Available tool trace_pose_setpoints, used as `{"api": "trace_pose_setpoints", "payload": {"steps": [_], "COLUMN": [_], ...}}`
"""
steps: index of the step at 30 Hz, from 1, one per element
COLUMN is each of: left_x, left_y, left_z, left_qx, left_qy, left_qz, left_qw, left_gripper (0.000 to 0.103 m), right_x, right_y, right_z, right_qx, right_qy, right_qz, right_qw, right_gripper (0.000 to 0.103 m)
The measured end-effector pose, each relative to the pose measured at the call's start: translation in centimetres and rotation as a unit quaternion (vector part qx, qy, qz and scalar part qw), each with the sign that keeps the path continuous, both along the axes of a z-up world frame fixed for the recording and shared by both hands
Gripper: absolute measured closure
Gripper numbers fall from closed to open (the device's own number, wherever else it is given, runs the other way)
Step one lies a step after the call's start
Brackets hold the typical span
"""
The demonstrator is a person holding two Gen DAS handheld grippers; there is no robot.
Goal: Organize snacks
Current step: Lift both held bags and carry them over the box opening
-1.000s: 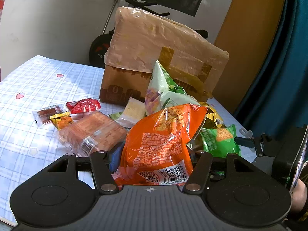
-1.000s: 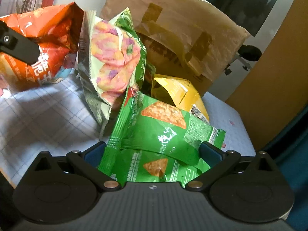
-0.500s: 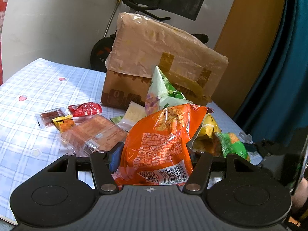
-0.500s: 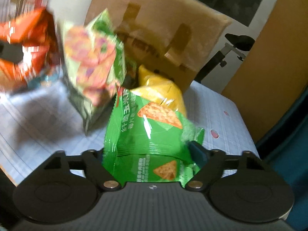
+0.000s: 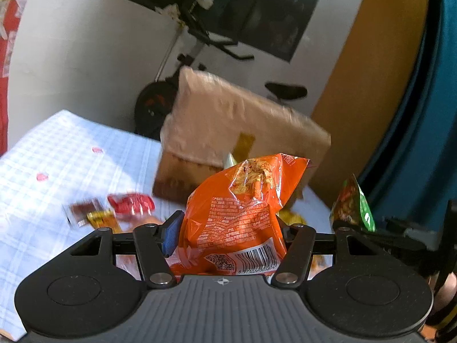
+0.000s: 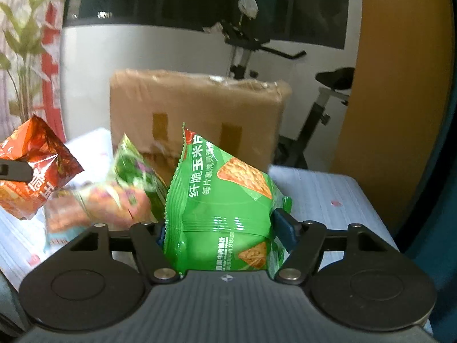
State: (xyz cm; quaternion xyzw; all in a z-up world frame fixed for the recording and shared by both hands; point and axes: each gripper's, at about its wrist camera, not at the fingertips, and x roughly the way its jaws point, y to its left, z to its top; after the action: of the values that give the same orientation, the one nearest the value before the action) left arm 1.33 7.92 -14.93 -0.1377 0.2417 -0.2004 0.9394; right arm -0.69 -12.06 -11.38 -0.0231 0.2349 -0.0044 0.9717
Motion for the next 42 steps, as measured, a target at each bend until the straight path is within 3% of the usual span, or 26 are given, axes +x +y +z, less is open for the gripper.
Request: {"api": "trace_pose_setpoints", "payload": {"steps": [7, 12, 19, 30, 36, 42], "left_x": [0.9, 1.9, 3.6, 3.9, 3.2, 2.8], "left_y": [0.9, 0.3, -0.9, -0.9, -0.5, -0.4], "left_z": [3.4, 5.6, 7.4, 8.2, 8.1, 7.6], "left_qx": [-0.002, 0.005, 0.008, 0.014, 0.011, 0.01], "left_qy": [-0.031, -0.055, -0.072, -0.072, -0.067, -0.054], "left_qz": [0.02, 0.022, 0.015, 0.012, 0.018, 0.02], "left_qw": [0.9993, 0.9982, 0.9973, 0.9973, 0.9975, 0.9983], "left_gripper": [0.039, 0.039, 0.039, 0.039, 0.039, 0.039], "right_x": [0.4, 1.9, 4.0, 5.6, 5.6, 4.7], "right_y": [-1.7, -3.0, -3.5, -2.8, -1.9, 0.2], "right_z": [3.5, 6.1, 9.0, 8.2, 7.5, 5.0], "right_qx": [0.083, 0.124, 0.133, 0.126, 0.088, -0.054], "right_qy": [-0.04, -0.045, -0.067, -0.039, -0.015, 0.027], "right_qz": [0.027, 0.057, 0.075, 0.073, 0.081, 0.079], "right_qw": [0.995, 0.99, 0.986, 0.989, 0.993, 0.995], "right_gripper": [0.033, 0.034, 0.034, 0.034, 0.034, 0.034]}}
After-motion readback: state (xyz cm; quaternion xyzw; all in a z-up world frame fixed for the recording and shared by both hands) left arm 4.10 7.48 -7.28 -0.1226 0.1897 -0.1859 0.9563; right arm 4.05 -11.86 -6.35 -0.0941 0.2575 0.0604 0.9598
